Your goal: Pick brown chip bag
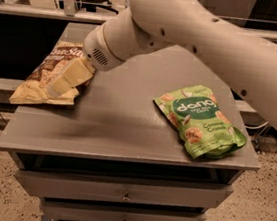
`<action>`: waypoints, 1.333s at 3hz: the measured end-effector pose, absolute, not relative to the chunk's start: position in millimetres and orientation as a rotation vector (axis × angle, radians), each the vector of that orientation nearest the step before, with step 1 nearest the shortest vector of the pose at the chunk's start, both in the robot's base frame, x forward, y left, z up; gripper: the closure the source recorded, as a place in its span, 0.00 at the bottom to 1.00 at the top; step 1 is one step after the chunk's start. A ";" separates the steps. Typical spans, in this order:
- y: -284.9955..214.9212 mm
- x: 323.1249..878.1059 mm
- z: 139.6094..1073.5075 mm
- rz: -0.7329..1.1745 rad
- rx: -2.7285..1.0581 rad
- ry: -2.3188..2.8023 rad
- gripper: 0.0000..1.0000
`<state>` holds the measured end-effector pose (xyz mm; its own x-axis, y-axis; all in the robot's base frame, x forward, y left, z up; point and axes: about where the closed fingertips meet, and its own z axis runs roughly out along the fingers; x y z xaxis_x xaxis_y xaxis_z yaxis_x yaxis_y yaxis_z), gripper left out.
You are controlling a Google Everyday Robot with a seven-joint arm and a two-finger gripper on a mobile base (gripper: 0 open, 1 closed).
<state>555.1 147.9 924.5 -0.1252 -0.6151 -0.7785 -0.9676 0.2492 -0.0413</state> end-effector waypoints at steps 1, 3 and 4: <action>183.5 560.6 908.9 0.658 -1.430 1.834 0.00; 219.7 582.7 861.9 0.554 -1.385 1.896 0.18; 223.9 590.3 854.4 0.502 -1.369 1.911 0.41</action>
Offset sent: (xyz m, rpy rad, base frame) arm 0.0332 0.0847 -0.0809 -0.0542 -0.0020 -0.0945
